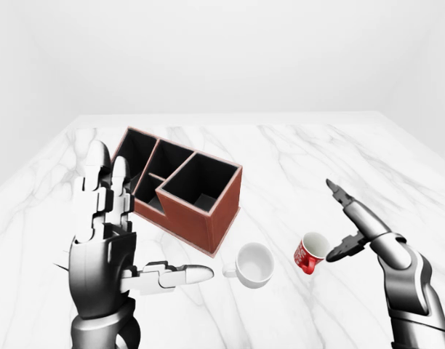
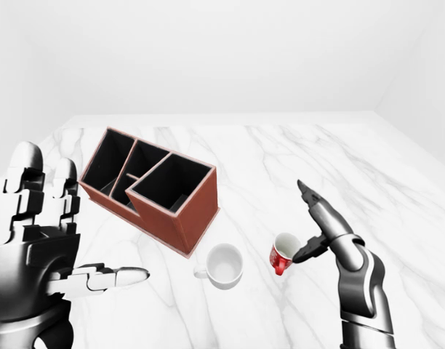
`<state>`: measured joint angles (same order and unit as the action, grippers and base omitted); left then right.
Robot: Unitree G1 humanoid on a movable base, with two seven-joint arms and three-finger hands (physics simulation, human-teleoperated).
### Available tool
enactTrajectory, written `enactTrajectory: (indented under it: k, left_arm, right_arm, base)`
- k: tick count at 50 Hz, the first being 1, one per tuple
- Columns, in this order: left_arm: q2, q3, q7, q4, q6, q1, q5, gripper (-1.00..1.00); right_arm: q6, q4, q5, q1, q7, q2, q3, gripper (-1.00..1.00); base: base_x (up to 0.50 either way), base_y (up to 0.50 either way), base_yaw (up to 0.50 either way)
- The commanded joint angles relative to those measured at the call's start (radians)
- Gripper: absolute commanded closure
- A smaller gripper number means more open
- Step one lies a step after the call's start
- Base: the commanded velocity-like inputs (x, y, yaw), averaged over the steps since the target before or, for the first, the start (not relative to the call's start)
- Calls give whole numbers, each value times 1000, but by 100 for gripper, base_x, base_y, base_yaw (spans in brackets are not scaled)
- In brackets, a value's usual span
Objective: Pick up the red mug and place it to the right of the caddy.
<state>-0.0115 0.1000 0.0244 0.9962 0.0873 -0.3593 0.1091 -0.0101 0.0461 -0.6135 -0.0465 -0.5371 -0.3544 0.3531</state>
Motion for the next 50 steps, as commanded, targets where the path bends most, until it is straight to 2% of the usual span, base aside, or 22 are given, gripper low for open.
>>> enactTrajectory:
  k: [1, 4, 7, 16, 18, 21, 37, 44, 50]
  left_arm:
    - [-1, -11, 10, -111, 0, 46, -6, -100]
    - [-1, -10, 10, -110, 0, 47, -5, -100]
    - [-1, -9, 10, -111, 0, 46, -5, -100]
    - [-1, -9, 11, -111, 0, 43, -5, -100]
    - [-1, -10, 12, -116, 0, 43, -4, -100]
    - [-1, -8, 12, -112, 0, 43, -4, -100]
    - [2, -22, 7, -113, 0, 48, -8, -100]
    - [3, -24, 5, -113, 0, 49, -9, -100]
    - [4, -26, 3, -109, 0, 46, -11, -100]
  right_arm:
    - [66, -128, -15, -26, 33, 4, -21, -100]
    - [57, -114, -13, -24, 26, 8, -19, -100]
    - [73, -147, -21, -27, 47, 6, -28, -100]
    - [89, -169, -28, -17, 64, 10, -38, -100]
    - [83, -168, -21, -22, 58, 11, -35, -100]
    - [97, -211, -28, -32, 82, 6, -45, -100]
    - [97, -260, -38, -35, 118, 14, -74, -100]
    - [97, -230, -41, -28, 104, 15, -72, -100]
    - [97, -283, -51, -25, 137, 15, -83, -100]
  base:
    - [0, 0, 0]
    - [0, 0, 0]
    - [0, 0, 0]
    - [0, 0, 0]
    - [0, 0, 0]
    - [0, 0, 0]
    - [0, 0, 0]
    - [0, 0, 0]
    - [0, 0, 0]
